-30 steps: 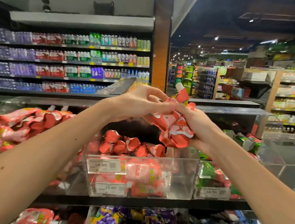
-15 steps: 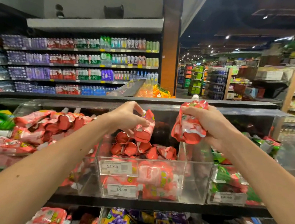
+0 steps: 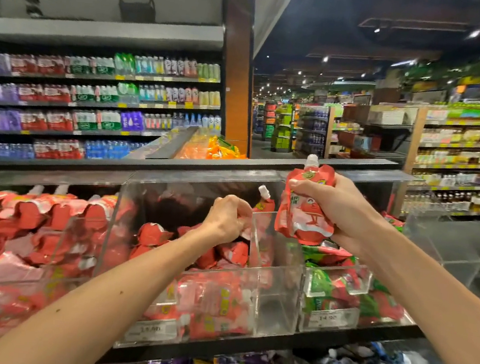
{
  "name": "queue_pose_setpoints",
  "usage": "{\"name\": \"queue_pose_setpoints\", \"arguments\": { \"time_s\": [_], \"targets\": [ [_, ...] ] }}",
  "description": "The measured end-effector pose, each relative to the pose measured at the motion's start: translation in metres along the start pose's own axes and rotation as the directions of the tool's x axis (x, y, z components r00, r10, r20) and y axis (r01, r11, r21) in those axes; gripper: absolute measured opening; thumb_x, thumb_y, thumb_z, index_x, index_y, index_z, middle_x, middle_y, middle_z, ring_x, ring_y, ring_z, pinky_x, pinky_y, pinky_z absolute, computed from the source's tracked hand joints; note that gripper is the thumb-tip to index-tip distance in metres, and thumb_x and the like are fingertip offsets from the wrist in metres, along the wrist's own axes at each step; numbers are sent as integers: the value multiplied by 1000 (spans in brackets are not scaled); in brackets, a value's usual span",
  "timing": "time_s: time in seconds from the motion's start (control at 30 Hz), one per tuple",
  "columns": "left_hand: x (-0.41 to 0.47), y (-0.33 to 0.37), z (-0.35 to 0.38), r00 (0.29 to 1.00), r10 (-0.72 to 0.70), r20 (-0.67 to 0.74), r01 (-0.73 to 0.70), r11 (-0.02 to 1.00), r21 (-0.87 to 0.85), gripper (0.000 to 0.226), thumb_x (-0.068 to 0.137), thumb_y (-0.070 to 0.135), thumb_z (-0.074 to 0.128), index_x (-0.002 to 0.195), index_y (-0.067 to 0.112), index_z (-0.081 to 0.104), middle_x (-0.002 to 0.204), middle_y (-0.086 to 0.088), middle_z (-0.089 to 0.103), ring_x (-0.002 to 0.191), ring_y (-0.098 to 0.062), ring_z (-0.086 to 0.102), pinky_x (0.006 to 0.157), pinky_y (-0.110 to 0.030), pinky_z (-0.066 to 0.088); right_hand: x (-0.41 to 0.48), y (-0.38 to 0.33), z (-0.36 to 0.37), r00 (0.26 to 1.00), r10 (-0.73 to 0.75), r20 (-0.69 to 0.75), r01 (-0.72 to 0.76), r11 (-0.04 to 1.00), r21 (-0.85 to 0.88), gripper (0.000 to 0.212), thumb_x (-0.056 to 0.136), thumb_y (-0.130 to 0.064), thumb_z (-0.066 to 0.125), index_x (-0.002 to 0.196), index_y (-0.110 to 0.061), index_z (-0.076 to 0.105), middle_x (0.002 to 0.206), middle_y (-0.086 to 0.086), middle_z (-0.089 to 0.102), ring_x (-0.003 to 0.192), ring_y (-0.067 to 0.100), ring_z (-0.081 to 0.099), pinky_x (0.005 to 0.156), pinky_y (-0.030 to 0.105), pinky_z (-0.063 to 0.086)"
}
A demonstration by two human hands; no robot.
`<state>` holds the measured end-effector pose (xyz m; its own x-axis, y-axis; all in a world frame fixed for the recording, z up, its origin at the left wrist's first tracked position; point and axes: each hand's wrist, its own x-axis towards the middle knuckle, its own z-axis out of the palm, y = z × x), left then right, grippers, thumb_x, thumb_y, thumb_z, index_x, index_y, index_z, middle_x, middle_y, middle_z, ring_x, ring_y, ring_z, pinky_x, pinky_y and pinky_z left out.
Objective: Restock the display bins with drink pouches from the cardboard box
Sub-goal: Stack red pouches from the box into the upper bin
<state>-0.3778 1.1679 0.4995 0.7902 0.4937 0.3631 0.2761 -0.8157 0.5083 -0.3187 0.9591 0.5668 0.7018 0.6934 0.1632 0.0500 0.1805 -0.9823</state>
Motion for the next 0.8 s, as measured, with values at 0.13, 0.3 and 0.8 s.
{"name": "queue_pose_setpoints", "arguments": {
  "time_s": [0.13,0.3,0.8],
  "targets": [
    [7,-3,11,973,-63,222,65,998,-5,24,89,2,63,108,10,75,80,3,66,60,-4,57,51,-17,51,2,6,-3,1000,2,-1,-2,999,-34,32,85,-14,74,113,-8,60,84,9,70,69,20,72,62,33,56],
    [13,-10,-2,957,-113,267,169,966,-197,19,89,0,65,102,9,76,91,-8,75,84,-20,73,78,-36,62,4,9,0,1000,28,8,-28,999,-32,38,86,-15,74,119,-6,59,95,15,72,76,24,74,62,34,58],
    [-66,17,-120,929,14,370,193,834,-517,68,81,11,80,135,31,45,105,-12,74,93,-24,73,88,-39,58,23,11,78,959,129,251,-195,946,260,26,100,-17,56,120,0,57,98,22,71,74,28,71,65,38,61]
  ]
}}
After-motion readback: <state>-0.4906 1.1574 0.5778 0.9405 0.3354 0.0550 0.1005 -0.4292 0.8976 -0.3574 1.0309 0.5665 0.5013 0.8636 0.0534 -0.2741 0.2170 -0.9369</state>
